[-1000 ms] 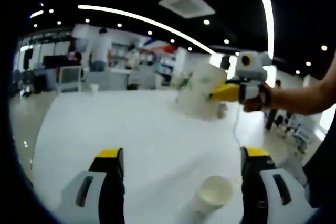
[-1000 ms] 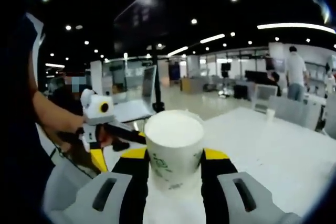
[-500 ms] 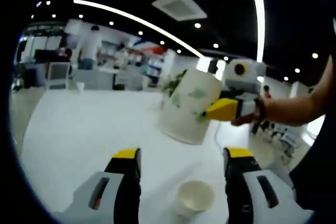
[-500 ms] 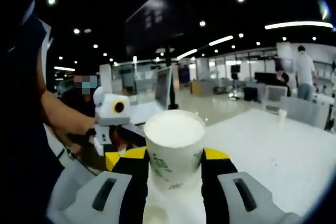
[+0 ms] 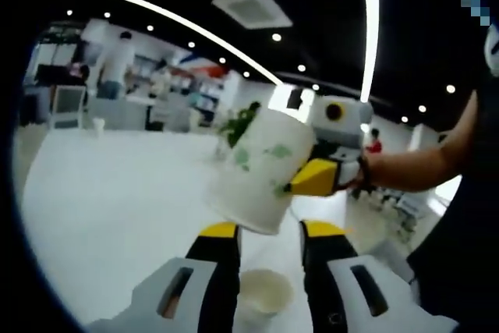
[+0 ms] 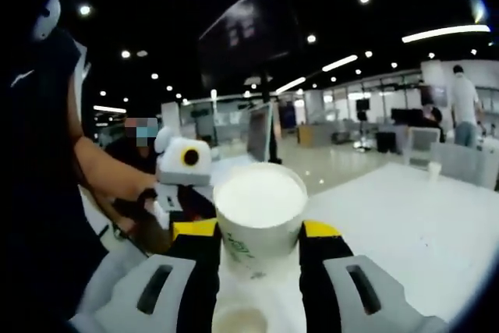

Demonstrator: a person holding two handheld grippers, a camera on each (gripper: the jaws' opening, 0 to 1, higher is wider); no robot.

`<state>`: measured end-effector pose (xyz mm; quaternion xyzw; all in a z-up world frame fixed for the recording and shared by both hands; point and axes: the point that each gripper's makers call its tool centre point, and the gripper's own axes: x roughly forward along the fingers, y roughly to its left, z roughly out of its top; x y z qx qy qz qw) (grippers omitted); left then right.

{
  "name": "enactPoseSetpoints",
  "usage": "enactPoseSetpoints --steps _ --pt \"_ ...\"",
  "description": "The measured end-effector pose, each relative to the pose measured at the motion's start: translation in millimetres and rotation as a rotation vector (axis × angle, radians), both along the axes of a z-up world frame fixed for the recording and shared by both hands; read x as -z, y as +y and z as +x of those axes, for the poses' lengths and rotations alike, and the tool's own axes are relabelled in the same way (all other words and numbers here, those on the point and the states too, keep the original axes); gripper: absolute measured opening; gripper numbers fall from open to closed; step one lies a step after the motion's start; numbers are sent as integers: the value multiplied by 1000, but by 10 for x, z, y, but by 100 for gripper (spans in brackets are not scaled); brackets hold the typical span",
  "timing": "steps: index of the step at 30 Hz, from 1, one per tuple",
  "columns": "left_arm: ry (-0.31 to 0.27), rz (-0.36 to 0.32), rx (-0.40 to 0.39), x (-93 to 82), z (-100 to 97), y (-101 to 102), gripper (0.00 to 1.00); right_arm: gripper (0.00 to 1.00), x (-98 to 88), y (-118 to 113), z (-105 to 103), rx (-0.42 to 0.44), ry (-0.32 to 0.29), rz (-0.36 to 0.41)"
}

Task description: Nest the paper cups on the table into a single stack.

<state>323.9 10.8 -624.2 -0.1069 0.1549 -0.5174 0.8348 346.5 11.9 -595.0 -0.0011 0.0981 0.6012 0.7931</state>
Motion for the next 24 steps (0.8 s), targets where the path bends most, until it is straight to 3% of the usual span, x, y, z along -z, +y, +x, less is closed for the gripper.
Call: enactPoseSetpoints --steps 5,11,24 --pt "-16 7 28 -51 2 23 15 37 16 -34 -39 -12 8 -4" --pt "-29 -7 48 -147 14 24 14 37 14 -70 -48 -10 6 -7" --pt "-58 -5 121 -277 -58 17 3 37 -48 -64 -83 -27 2 6"
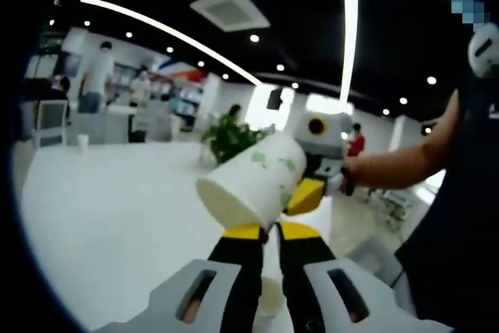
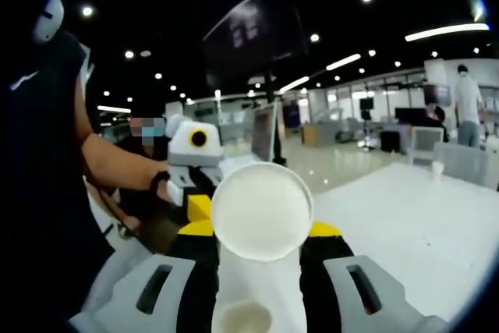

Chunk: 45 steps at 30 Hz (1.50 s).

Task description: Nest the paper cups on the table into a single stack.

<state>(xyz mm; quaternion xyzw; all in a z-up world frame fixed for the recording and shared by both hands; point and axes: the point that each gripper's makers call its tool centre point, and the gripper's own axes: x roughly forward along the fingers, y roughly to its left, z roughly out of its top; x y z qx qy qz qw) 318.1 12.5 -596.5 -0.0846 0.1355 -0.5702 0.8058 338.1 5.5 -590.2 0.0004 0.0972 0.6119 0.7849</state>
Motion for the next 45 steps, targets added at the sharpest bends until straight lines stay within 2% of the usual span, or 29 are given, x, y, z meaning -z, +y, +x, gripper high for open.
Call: enactPoseSetpoints --steps 6,13,17,19,21,24,28,32,39,45 --pt "-4 15 42 -27 -45 -9 1 41 -21 -8 19 4 -1 1" --pt "-11 67 82 8 -73 -22 0 44 -31 -46 38 16 4 -11" --pt "-11 161 138 175 -153 -29 0 47 -71 -73 64 26 12 -3" --pt "-11 168 149 190 -183 -58 0 46 -67 -65 51 17 13 -3" --pt "-13 163 146 177 -174 -52 0 42 -46 -54 17 2 22 -7" --pt "-10 155 140 171 -155 -39 0 42 -27 -70 44 14 26 -1" --pt "0 93 120 56 -107 -32 0 44 -7 -81 49 18 36 3" --pt "3 67 109 11 -93 -36 1 44 -40 -90 60 26 40 21" --pt "10 44 110 -23 -104 -45 1 44 21 -87 26 27 64 35" --pt "-8 38 109 -42 -85 -28 1 45 54 -76 25 31 63 23"
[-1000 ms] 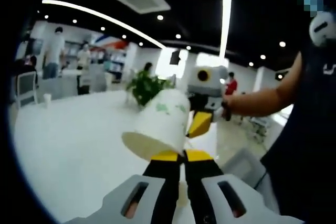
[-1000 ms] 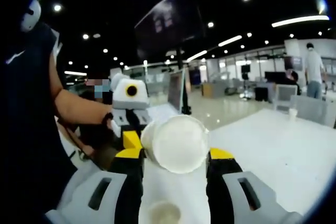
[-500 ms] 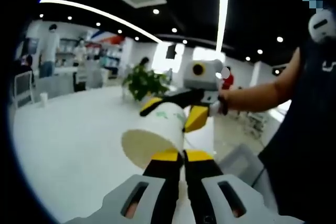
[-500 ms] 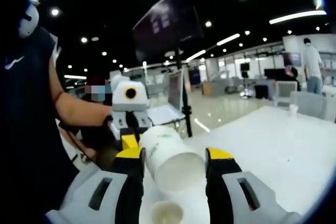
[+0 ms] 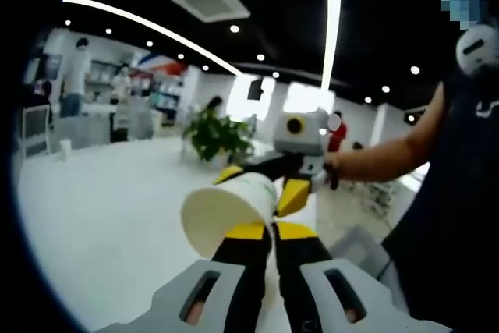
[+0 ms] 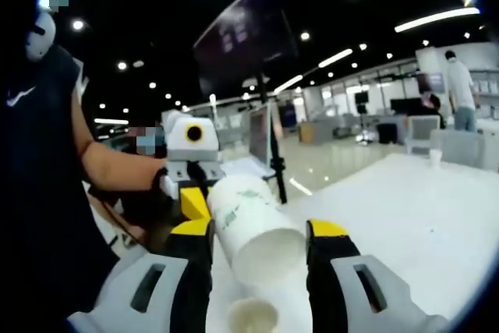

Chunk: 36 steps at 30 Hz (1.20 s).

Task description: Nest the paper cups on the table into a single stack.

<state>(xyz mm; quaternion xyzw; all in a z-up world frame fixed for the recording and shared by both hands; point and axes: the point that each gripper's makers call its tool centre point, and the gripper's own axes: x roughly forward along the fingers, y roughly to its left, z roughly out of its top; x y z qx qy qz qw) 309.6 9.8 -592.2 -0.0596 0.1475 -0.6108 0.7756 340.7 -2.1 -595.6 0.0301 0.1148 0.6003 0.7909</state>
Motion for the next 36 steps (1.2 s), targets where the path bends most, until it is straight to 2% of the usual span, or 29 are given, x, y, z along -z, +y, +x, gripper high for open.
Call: enactPoseSetpoints --steps 5,8,10,15,19,24,28,36 --pt "-8 40 -5 30 30 23 0 47 10 -14 33 19 -10 -14" --pt "3 86 -25 76 93 75 0 56 30 -81 91 65 -16 -19" --pt "19 114 -36 93 120 100 0 59 51 -145 113 87 -21 -32" --pt "10 192 -29 104 139 120 0 79 55 -340 200 160 -45 -54" --pt "0 323 -15 150 176 162 0 84 102 -513 227 200 -49 -77" --pt "-5 414 33 99 143 85 0 93 218 -751 243 255 -36 -101" --pt "-35 534 78 139 143 52 0 100 250 -884 249 284 -37 -101" --pt "-39 728 163 126 121 -9 0 100 363 -1045 160 297 -43 -137"
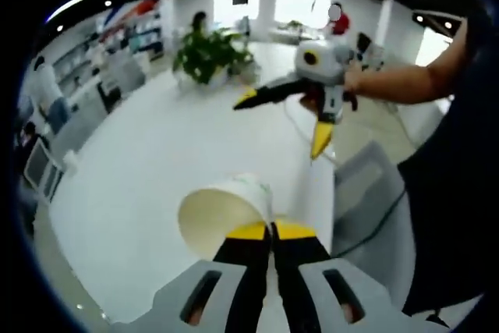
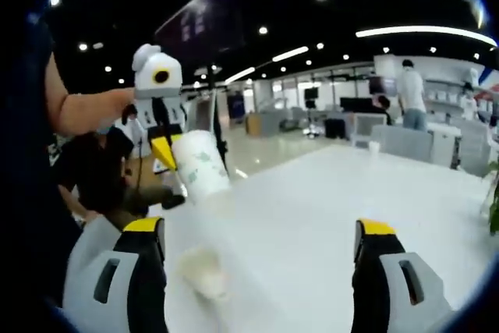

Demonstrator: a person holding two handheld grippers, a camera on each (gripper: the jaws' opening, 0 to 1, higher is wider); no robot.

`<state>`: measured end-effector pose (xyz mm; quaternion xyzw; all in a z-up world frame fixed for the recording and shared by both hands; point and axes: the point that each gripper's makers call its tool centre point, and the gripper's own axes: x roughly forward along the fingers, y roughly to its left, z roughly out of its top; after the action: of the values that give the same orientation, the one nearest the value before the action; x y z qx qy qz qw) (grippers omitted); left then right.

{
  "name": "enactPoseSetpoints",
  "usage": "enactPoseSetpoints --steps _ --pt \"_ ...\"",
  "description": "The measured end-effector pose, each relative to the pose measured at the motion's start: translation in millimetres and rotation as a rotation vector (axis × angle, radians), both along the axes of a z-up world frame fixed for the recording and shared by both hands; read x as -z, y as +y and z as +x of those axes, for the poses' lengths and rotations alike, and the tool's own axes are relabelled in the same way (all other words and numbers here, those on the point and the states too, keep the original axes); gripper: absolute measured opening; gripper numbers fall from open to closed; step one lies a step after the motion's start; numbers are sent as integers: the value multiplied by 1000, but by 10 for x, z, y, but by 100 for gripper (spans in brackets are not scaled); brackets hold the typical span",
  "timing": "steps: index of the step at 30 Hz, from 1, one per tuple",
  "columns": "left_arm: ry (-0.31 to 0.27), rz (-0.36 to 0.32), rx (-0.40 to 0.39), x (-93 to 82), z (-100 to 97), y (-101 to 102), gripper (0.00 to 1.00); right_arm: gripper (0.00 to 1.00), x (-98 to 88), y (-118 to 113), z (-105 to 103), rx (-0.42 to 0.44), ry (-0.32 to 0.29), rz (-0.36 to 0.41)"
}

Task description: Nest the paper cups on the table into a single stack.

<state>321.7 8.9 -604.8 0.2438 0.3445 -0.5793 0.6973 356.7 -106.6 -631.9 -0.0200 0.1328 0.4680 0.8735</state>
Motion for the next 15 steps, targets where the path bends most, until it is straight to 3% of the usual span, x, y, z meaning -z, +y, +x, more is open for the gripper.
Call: enactPoseSetpoints --steps 3,7,12,15 --pt "22 115 55 43 -45 4 0 100 38 -50 -12 13 2 -1" --pt "-14 264 103 109 3 7 0 100 97 -118 -39 27 9 1" --pt "-20 376 157 90 8 -59 0 100 161 -209 -62 47 22 2" --pt "-37 477 213 88 -20 -52 0 100 196 -261 -82 60 28 4"
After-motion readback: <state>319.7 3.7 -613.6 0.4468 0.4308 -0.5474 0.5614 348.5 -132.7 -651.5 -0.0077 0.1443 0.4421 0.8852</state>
